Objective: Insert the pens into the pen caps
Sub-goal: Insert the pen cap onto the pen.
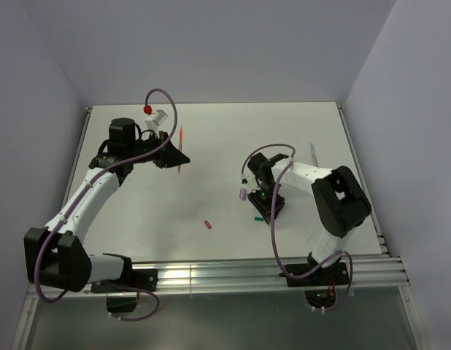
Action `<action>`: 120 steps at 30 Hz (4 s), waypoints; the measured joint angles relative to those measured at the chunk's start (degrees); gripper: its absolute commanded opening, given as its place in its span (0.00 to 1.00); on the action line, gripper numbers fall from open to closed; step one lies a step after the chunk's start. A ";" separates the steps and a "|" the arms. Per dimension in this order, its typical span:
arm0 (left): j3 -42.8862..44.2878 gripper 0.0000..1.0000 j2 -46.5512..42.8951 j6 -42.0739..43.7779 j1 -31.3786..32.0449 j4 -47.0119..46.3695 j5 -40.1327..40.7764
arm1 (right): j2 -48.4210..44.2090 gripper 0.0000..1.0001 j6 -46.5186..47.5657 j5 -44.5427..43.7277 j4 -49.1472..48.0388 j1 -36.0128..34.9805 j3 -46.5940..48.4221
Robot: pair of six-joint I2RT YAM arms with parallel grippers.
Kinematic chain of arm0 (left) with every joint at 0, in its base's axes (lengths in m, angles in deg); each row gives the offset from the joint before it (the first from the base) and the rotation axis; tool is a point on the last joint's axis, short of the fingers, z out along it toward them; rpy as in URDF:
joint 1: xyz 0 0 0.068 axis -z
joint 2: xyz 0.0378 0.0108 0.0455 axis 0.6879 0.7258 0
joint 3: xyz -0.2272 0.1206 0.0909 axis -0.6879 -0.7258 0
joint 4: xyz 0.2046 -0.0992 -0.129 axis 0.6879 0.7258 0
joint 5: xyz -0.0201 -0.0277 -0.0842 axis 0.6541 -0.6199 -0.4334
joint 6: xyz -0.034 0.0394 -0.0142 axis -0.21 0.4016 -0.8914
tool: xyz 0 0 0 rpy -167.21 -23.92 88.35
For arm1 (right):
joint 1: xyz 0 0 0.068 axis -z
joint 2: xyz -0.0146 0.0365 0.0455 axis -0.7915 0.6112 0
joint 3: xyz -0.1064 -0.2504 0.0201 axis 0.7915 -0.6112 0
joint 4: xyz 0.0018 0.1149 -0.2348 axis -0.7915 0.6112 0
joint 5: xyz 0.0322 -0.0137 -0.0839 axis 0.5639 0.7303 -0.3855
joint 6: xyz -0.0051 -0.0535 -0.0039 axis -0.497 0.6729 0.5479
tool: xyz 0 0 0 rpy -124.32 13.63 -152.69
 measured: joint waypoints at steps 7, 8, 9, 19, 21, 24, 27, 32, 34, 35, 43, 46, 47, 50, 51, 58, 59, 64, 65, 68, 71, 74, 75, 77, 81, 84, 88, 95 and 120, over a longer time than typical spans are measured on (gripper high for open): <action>-0.22 0.00 0.98 -0.92 -0.87 -0.92 -0.35 | 2.29 0.43 -0.90 -0.07 -0.94 -0.33 -0.02; -0.22 0.00 1.27 -1.14 -1.18 -1.09 -0.39 | 2.29 0.41 -1.01 -0.24 -0.94 -0.42 -0.02; -0.22 0.00 1.55 -1.29 -1.51 -1.31 -0.42 | 2.29 0.39 -1.03 -0.46 -0.96 -0.48 -0.04; -0.20 0.00 2.36 -1.42 -2.29 -1.53 -0.55 | 2.60 0.10 -1.44 -1.03 -1.03 -0.57 -0.07; -0.20 0.00 2.36 -1.42 -2.29 -1.40 -0.52 | 2.58 0.01 -1.57 -0.63 -0.98 -0.57 -0.07; 0.07 0.00 2.32 -1.36 -2.32 -0.85 -0.48 | 2.27 0.00 -1.66 0.37 -1.01 -0.15 -0.07; 0.17 0.00 1.55 -1.03 -2.32 0.20 -0.13 | 0.44 0.00 -1.18 1.99 -0.76 1.05 -0.07; 1.14 0.00 -1.07 0.85 -2.32 2.51 0.22 | -8.33 0.00 0.96 3.96 0.90 5.33 1.79; 2.38 0.00 -1.55 1.95 -2.32 3.23 -0.76 | -11.08 0.00 2.14 5.55 2.14 6.73 5.11; 3.15 0.00 -1.68 2.45 -2.34 3.63 -1.64 | -11.91 0.00 2.60 6.58 2.75 7.30 7.56; 4.87 0.00 -2.21 1.36 -2.32 0.39 -10.34 | -11.52 0.00 1.20 19.52 -0.07 10.97 34.38; 2.25 0.00 -2.69 -1.92 -1.79 -5.62 -13.51 | -9.66 0.00 -2.89 25.20 -4.92 12.46 42.01; 1.77 0.00 -2.67 -2.78 -1.18 -6.62 -13.99 | -9.29 0.00 -4.85 27.02 -6.91 12.74 43.10; 1.44 0.00 -1.95 -5.03 2.10 -10.34 -14.97 | -8.72 0.00 -13.18 33.40 -15.34 12.87 43.19; 1.44 0.00 -1.66 -6.10 3.54 -12.07 -15.04 | -8.61 0.00 -16.52 35.41 -18.95 12.83 42.40; 1.44 0.00 0.92 -10.97 12.50 -18.75 -15.08 | -6.49 0.00 -32.68 44.04 -36.35 11.85 37.64; 1.44 0.00 1.44 -11.98 13.60 -19.34 -15.15 | -6.51 0.00 -35.56 45.18 -39.63 11.78 35.69; 1.49 0.00 2.78 -15.02 14.86 -22.21 -15.10 | -6.49 0.00 -47.28 49.09 -52.11 11.43 29.31; 1.51 0.00 2.78 -15.04 14.84 -22.14 -15.10 | -6.62 0.00 -49.05 49.62 -54.66 11.37 28.59; 2.29 0.00 2.78 -14.88 14.86 -21.22 -15.08 | -7.96 0.00 -53.07 50.82 -60.00 11.10 26.27; 2.71 0.00 2.78 -14.86 14.86 -21.03 -15.06 | -9.55 0.00 -55.45 51.74 -63.25 10.82 25.16; 2.71 0.00 2.78 -14.69 14.86 -20.04 -14.84 | -10.97 0.00 -57.42 52.46 -66.18 10.71 24.57; 2.71 0.00 2.78 -14.56 14.86 -19.65 -14.73 | -11.37 0.00 -57.99 52.59 -67.17 10.67 24.26; 2.71 0.00 2.78 -14.51 14.86 -19.43 -14.67 | -12.11 0.00 -59.06 53.13 -68.78 10.58 23.61; 3.17 0.00 2.78 -14.32 14.86 -18.73 -14.64 | -12.41 0.00 -60.17 53.29 -70.86 10.19 22.95; 3.98 0.00 2.78 -14.23 14.91 -18.21 -14.67 | -12.41 0.00 -60.37 53.37 -71.14 9.94 22.16; 4.22 0.00 2.78 -14.10 15.13 -18.12 -14.67 | -12.41 0.00 -60.37 53.22 -71.30 9.90 21.24; 4.20 0.00 2.78 -13.92 15.21 -17.81 -14.67 | -12.41 0.00 -60.26 53.20 -71.41 9.05 20.59; 4.20 0.00 2.60 -12.81 15.21 -16.55 -14.67 | -12.50 0.00 -59.76 53.22 -71.32 8.33 19.10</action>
